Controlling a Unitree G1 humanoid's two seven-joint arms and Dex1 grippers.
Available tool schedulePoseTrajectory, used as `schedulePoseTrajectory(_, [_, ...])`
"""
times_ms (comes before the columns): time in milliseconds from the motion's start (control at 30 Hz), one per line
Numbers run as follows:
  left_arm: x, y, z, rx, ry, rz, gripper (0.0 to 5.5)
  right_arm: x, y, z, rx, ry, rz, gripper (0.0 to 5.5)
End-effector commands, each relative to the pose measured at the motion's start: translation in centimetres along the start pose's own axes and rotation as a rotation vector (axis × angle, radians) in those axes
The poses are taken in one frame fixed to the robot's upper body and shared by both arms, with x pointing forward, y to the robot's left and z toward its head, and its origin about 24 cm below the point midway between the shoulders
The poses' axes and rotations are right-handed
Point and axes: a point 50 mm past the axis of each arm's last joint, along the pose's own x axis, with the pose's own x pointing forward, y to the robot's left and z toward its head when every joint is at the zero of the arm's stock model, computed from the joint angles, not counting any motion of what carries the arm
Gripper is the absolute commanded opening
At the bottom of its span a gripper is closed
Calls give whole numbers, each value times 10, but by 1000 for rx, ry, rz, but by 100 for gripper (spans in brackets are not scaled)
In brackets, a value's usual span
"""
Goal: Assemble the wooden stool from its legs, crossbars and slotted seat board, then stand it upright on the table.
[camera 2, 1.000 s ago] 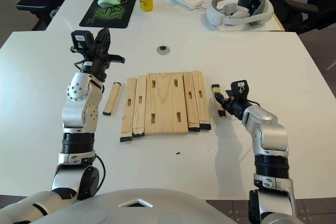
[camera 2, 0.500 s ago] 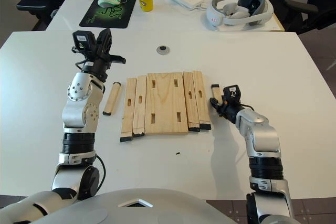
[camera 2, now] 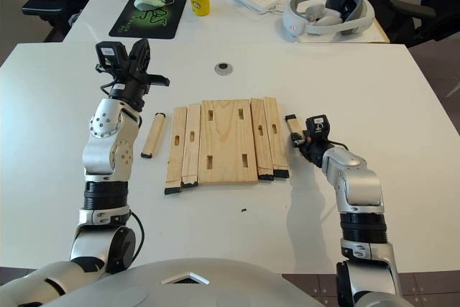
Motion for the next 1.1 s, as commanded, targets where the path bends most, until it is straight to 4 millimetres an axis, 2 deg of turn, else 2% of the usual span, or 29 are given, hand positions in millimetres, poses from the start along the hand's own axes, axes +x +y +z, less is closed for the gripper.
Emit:
schedulePoseTrajectory(33, [6, -1, 2, -68, 16, -14, 0, -3, -3, 27, -12, -224, -39, 132])
schedulePoseTrajectory(100, [7, -2, 2, -106, 23, -30, 0, -8, -1, 47, -39, -365, -40, 132])
schedulePoseTrajectory(167, [8, -8, 6, -224, 21, -84, 0, -17, 9, 69, -98, -520, -1, 132])
schedulePoseTrajectory(267, [9, -18, 13, -293, 41, -179, 0, -23, 23, 87, -93, -650, 59, 132])
schedulePoseTrajectory(367, [13, -41, 26, -383, 71, -348, 42, -25, 50, 99, -86, -732, 136, 132])
schedulePoseTrajectory(567, [9, -63, 40, -485, 132, -527, 125, -22, 84, 101, -80, -758, 311, 132])
schedulePoseTrajectory(700, [5, -65, 43, -539, 168, -564, 181, -20, 88, 101, -81, -770, 348, 132])
schedulePoseTrajectory(833, [9, -70, 39, -726, 260, -620, 239, -27, 86, 97, -61, -815, 342, 132])
schedulePoseTrajectory(933, [7, -73, 40, -756, 305, -660, 287, -28, 87, 96, -53, -831, 369, 132])
schedulePoseTrajectory(1100, [7, -78, 36, -749, 378, -668, 291, -31, 93, 93, -60, -841, 448, 132])
